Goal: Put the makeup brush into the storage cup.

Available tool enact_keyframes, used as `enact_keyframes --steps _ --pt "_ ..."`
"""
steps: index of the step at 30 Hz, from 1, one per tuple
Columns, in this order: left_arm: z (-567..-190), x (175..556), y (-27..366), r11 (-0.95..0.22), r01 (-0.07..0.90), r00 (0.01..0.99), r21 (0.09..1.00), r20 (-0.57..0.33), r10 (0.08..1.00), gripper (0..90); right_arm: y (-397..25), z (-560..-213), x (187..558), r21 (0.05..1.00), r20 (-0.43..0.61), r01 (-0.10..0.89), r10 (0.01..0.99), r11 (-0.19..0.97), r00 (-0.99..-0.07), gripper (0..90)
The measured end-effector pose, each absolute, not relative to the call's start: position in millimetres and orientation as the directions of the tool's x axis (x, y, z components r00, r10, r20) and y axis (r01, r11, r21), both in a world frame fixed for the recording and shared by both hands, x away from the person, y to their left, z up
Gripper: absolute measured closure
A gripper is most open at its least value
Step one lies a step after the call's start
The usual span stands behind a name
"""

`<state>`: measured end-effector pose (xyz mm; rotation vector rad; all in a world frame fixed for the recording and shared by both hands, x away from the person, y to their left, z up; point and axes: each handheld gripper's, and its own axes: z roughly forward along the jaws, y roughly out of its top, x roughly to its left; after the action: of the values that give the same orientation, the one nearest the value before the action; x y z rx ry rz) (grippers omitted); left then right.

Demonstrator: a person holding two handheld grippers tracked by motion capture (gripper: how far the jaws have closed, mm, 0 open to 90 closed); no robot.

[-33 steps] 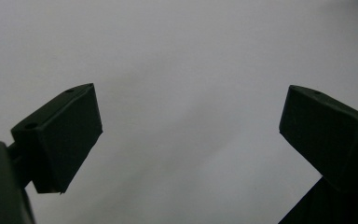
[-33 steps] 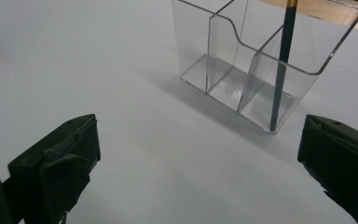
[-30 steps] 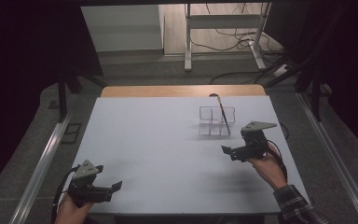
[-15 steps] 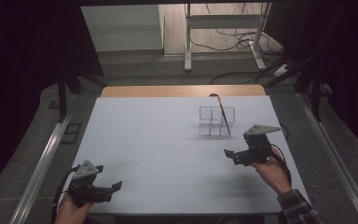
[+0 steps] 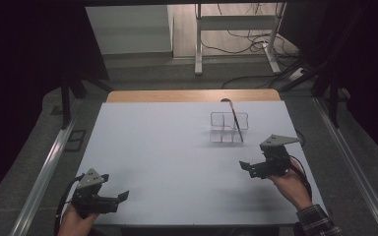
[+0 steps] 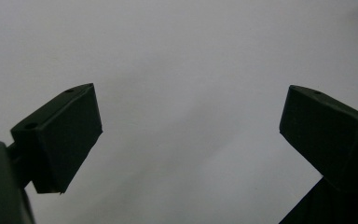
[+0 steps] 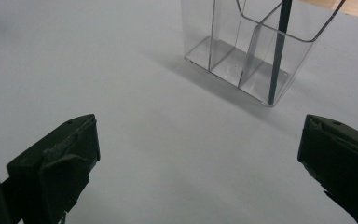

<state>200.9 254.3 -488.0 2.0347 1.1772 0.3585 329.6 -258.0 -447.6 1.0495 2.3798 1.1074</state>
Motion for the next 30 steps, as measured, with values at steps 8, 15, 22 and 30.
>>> enact_keyframes --steps 8,15,22,30 --pt "-488 201 254 -0.293 0.628 0.532 0.721 -0.123 0.837 5.4 -261 -448 324 0.754 0.020 0.490 0.731 0.437 -0.682 0.0" --pt "-488 201 255 -0.291 0.630 0.530 0.720 -0.124 0.839 5.4 -265 -449 319 0.750 0.016 0.493 0.733 0.441 -0.680 0.0" --pt "-488 201 255 -0.290 0.631 0.528 0.720 -0.125 0.840 5.3 -269 -449 314 0.748 0.012 0.494 0.735 0.443 -0.678 0.0" --pt "-488 201 255 -0.289 0.632 0.527 0.719 -0.126 0.840 5.3 -273 -450 310 0.741 0.007 0.498 0.737 0.450 -0.676 0.0"
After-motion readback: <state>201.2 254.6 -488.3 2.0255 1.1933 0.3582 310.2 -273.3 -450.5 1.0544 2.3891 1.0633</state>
